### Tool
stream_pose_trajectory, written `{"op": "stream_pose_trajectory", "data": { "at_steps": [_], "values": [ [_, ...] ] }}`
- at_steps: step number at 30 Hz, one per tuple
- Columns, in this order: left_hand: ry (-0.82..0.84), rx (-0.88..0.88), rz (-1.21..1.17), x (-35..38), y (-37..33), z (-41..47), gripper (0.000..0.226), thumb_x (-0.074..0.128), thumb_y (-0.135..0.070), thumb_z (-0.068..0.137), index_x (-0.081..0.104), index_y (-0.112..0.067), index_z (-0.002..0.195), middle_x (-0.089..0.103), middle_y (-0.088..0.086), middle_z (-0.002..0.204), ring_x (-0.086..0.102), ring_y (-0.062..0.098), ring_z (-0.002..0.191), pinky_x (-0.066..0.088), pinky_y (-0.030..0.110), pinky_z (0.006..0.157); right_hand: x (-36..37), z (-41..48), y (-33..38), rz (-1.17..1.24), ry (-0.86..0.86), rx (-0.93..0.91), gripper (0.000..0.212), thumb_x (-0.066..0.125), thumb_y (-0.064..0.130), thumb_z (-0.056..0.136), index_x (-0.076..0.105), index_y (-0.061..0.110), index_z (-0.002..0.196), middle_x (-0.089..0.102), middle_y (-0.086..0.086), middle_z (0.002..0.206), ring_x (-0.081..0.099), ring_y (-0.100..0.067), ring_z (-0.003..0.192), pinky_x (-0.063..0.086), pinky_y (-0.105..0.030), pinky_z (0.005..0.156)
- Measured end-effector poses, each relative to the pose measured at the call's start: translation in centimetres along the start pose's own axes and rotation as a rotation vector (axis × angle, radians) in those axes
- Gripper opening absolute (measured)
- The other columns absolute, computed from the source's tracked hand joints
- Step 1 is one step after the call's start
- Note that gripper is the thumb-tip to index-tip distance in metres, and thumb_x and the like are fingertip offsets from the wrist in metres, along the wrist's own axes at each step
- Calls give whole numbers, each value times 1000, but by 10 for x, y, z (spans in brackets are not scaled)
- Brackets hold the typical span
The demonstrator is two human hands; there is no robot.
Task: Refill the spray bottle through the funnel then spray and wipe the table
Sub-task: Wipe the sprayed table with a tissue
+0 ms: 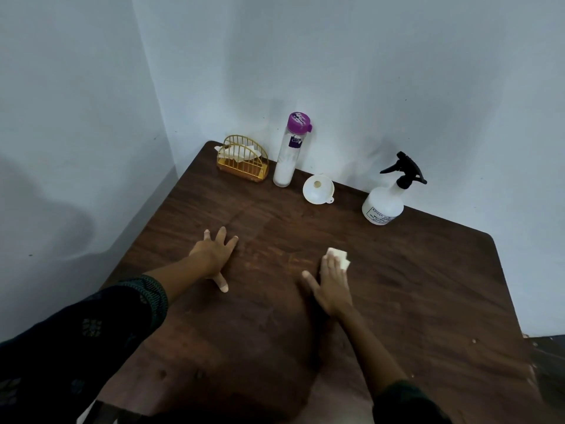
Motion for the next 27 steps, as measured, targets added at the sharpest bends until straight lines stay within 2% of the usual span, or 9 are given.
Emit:
{"op": "stream_pose_trajectory", "data": {
  "at_steps": [2, 4, 6, 8, 10, 13, 16, 20, 27],
  "values": [
    [-6, -2, 1, 0, 0, 0, 128, 80, -49, 62, -11, -21, 148, -18, 15, 156, -3, 45, 142, 34, 52, 108, 11, -22, 19, -5, 3, -111, 103, 13, 80, 75, 3, 8, 149, -13, -2, 157, -16, -15, 144, -8, -32, 116],
    [-12, -2, -1, 1, 5, -2, 128, 80, -48, 62, -10, -21, 149, -17, 15, 156, -3, 44, 143, 32, 52, 108, 25, -52, 23, 0, 3, -193, 110, -2, 84, 66, -2, 11, 149, -17, 2, 153, -20, -11, 143, -13, -26, 115],
    [-16, 1, -9, 0, 2, 1, 128, 81, -48, 61, -9, -20, 149, -17, 15, 156, -3, 45, 142, 31, 52, 108, 30, -81, 1, -11, -8, -220, 101, 5, 82, 73, -2, 13, 147, -11, 3, 154, -21, -8, 142, -12, -22, 116],
    [-10, 0, 0, 1, 1, 2, 129, 81, -48, 61, -9, -20, 149, -17, 15, 156, -3, 45, 142, 31, 52, 109, 40, -103, -35, -41, 31, -179, 93, 19, 76, 83, 14, 8, 147, 9, -4, 156, -11, -8, 144, -5, -23, 116],
    [-10, -3, 3, -2, -1, 3, 129, 81, -47, 61, -9, -21, 149, -16, 15, 156, -3, 46, 142, 31, 52, 109, 36, -108, -82, -57, 54, -76, 89, 24, 72, 87, 30, 4, 143, 23, -10, 151, -4, -9, 145, -2, -22, 115],
    [-12, -4, 5, -4, -2, 4, 129, 82, -46, 60, -8, -20, 149, -15, 15, 156, -2, 46, 142, 31, 53, 109, -3, -94, -127, -26, -72, 84, 98, 17, 76, 83, 29, 0, 143, 14, -6, 152, 6, -17, 146, -1, -22, 115],
    [-8, -9, -1, -5, -3, 3, 129, 83, -44, 61, -8, -20, 149, -16, 16, 156, -2, 47, 142, 30, 53, 109, -34, -59, -139, 57, -131, 224, 84, 36, 59, 90, 10, 4, 148, -1, -7, 159, -4, -20, 147, 1, -37, 120],
    [-5, -20, -20, -5, -2, 1, 128, 83, -42, 62, -8, -21, 149, -17, 14, 156, -3, 45, 142, 31, 54, 108, -46, 4, -96, 85, -119, 254, 80, 37, 54, 93, 12, 1, 148, 1, -13, 159, -1, -25, 147, 4, -44, 119],
    [-13, -21, -33, -4, -2, 1, 128, 83, -41, 61, -8, -22, 149, -17, 14, 156, -4, 44, 143, 32, 54, 108, 3, 39, 65, 3, 45, -112, 84, 31, 61, 92, 7, 5, 149, -5, -11, 159, -9, -21, 146, -4, -38, 118]
  ]
}}
Point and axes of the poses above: each hand's wrist, its own z-axis towards the middle knuckle, its own x-axis out of the palm, y = z × x, the point moved 10 cm from there along z, towards the middle knuckle
